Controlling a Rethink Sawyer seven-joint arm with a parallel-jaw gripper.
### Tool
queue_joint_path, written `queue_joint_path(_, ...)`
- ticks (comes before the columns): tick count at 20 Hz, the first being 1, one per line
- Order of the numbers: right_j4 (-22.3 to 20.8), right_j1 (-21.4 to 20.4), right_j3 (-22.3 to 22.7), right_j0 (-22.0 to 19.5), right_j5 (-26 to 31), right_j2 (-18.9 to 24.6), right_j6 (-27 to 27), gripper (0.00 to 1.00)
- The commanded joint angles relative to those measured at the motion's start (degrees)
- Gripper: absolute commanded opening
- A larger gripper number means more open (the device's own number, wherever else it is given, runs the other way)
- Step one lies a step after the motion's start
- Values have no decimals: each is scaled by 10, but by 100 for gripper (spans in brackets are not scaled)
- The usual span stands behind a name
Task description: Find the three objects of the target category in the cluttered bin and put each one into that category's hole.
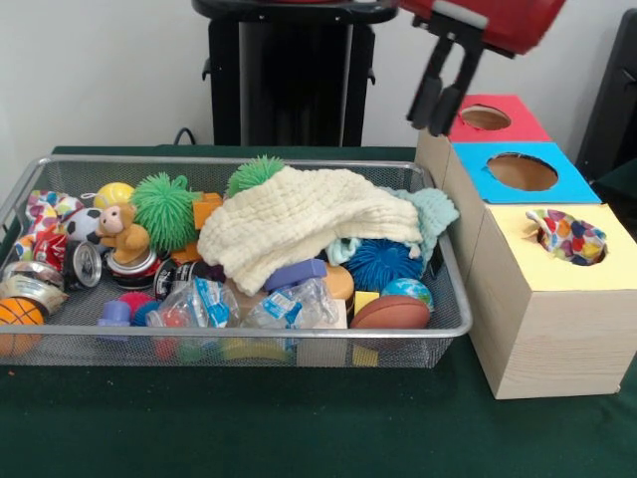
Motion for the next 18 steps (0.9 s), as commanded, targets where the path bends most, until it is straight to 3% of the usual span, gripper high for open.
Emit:
queue_joint_path(1,-34,-13,121,-34,-48,17,-20,0)
queue_joint_path(11,-43,-30,189,-93,-130,53,-67,0)
queue_joint_path(18,-56,-25,194,-120,-138,63,-84,0)
